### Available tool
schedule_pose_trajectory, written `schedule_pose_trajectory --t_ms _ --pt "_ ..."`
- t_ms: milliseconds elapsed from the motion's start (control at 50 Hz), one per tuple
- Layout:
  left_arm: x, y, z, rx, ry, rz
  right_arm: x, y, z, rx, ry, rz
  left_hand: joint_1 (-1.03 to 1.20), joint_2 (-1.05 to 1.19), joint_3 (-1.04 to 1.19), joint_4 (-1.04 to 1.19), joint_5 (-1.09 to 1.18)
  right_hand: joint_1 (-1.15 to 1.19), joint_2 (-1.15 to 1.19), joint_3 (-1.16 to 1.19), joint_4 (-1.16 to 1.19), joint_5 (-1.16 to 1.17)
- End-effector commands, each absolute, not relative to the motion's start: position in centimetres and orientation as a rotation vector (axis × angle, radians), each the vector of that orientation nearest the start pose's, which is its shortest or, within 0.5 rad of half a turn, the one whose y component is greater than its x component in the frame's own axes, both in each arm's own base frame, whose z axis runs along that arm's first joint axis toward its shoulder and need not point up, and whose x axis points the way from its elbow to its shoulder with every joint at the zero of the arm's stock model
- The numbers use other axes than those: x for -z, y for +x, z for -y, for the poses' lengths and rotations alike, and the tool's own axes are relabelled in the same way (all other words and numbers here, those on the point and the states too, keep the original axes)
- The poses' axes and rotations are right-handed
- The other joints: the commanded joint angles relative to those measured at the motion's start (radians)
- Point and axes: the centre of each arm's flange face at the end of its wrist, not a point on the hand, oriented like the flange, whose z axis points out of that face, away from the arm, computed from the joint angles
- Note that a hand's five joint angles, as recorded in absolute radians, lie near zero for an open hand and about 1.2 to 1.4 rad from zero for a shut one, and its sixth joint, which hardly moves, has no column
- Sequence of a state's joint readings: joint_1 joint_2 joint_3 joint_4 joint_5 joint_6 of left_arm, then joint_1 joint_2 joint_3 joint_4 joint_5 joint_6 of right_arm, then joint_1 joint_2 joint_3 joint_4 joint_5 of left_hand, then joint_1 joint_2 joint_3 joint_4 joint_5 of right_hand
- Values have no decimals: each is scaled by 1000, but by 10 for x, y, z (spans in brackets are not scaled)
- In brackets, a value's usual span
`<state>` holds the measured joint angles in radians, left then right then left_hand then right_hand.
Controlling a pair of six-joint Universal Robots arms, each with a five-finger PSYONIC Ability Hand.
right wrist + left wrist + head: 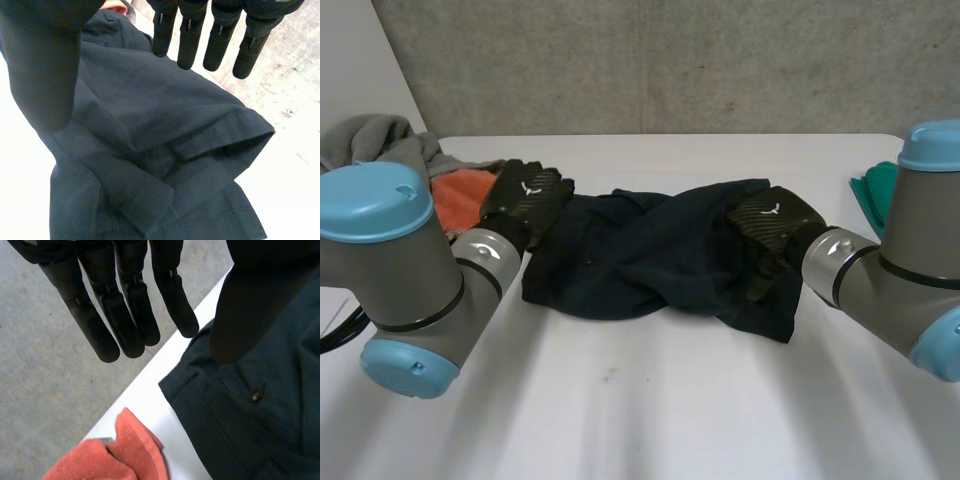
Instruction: Fold the laundry.
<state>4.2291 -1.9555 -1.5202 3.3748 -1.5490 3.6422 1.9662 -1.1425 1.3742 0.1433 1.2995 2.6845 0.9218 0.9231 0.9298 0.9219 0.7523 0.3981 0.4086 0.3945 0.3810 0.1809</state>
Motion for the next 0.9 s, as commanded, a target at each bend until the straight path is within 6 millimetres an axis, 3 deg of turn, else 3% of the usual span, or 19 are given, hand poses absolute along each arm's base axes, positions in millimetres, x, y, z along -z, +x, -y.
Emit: schedule_pose_trajectory --t_ms 20,140,240,340,480,580,720,900 --pt "-176 -279 275 1830 1251 -2185 -198 304 272 1642 -1225 -2063 -244 -245 -252 -244 -249 -224 -234 -220 -206 -181" --pt "-154 -267 277 1581 1366 -2297 -191 304 276 1617 -1207 -2085 -497 -498 -505 -497 -502 -224 -234 -220 -206 -181" --pt "-144 -264 288 1575 1348 -2344 -186 304 277 1602 -1212 -2096 -676 -677 -684 -676 -681 -224 -234 -220 -206 -181" --pt "-135 -264 295 1611 1366 -2343 -182 305 277 1591 -1217 -2105 -694 -695 -702 -694 -699 -224 -234 -220 -206 -181" --pt "-127 -261 312 1615 1336 -2305 -178 305 277 1584 -1232 -2109 -597 -598 -605 -597 -602 -224 -234 -220 -206 -181" --pt "-134 -265 325 1709 1281 -2260 -176 305 277 1579 -1240 -2110 -439 -440 -447 -439 -444 -224 -234 -220 -206 -181" --pt "-138 -272 327 1782 1248 -2269 -176 306 275 1573 -1244 -2107 -333 -334 -341 -333 -338 -224 -234 -220 -206 -181" --pt "-127 -279 327 1754 1281 -2256 -169 307 275 1558 -1260 -2118 -242 -243 -250 -242 -247 -224 -234 -220 -206 -181"
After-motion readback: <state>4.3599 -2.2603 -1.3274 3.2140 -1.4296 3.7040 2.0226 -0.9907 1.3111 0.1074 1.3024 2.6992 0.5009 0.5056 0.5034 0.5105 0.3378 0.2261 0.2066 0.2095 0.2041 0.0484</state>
